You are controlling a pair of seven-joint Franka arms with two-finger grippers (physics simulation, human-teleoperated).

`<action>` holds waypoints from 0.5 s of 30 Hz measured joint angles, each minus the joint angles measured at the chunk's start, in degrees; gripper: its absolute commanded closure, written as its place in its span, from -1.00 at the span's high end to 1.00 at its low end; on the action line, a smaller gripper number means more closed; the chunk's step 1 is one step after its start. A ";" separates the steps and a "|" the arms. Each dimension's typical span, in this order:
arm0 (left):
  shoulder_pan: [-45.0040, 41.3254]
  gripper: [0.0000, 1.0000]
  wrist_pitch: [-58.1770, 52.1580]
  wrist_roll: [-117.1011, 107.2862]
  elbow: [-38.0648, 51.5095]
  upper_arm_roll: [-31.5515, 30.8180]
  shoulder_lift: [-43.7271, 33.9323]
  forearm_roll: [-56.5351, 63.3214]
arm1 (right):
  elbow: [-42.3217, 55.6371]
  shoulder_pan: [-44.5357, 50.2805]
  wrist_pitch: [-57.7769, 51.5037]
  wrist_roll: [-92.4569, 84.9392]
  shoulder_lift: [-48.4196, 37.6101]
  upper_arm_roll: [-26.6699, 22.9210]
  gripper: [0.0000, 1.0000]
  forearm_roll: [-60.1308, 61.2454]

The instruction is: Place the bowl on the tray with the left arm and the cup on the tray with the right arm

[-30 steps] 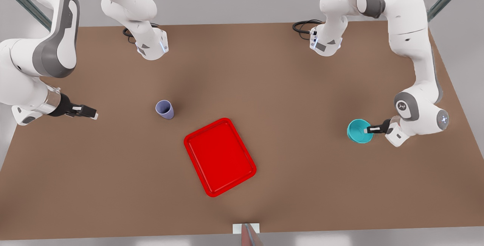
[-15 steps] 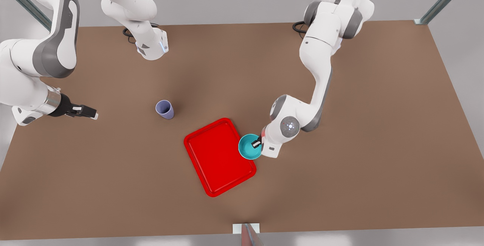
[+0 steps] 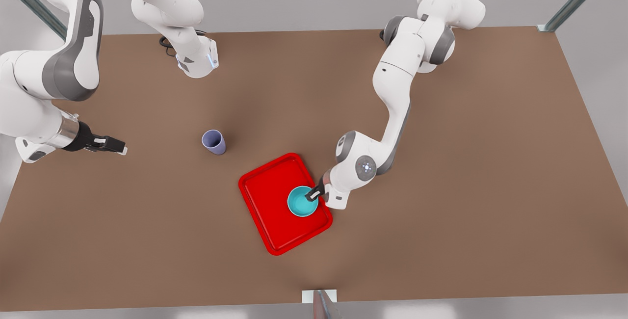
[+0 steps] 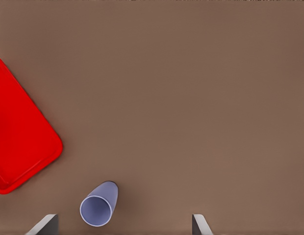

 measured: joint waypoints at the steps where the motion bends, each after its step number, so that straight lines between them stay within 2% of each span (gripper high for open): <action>1: 1.29 1.00 -1.27 2.40 -0.04 0.00 -0.48 0.24 | 0.00 -0.01 0.00 0.00 0.05 0.00 1.00 0.00; 2: 3.54 1.00 -6.17 6.11 -0.08 0.08 -2.13 1.02 | 0.00 -0.04 0.00 0.00 0.08 0.00 1.00 0.00; 4: 9.09 1.00 -24.82 23.06 -1.71 1.46 -10.97 5.51 | 0.00 -0.05 0.00 0.00 0.09 0.00 1.00 0.00; 5: 10.11 1.00 -32.85 32.23 -3.14 3.63 -16.08 9.09 | 0.00 -0.04 0.00 0.00 0.14 0.00 1.00 0.00; 6: 10.29 1.00 -37.27 46.89 -8.17 7.75 -22.93 12.75 | 0.08 -0.05 0.00 0.00 0.17 0.00 1.00 0.00; 8: 10.32 1.00 -47.31 52.37 -10.45 12.36 -32.05 19.22 | 0.30 -0.04 0.08 0.00 0.38 0.00 1.00 -0.05; 11: 10.27 1.00 -51.15 51.56 -10.80 12.57 -37.26 26.91 | 1.19 0.19 0.44 0.09 1.71 0.08 1.00 -0.22; 13: 13.02 1.00 -42.80 50.88 -24.42 10.24 -47.59 29.92 | 1.11 0.50 0.44 -1.81 4.41 0.17 1.00 -0.28; 15: 12.73 1.00 -42.38 50.92 -24.45 9.74 -46.78 31.80 | -5.36 1.20 6.70 -1.85 4.93 0.68 1.00 -0.26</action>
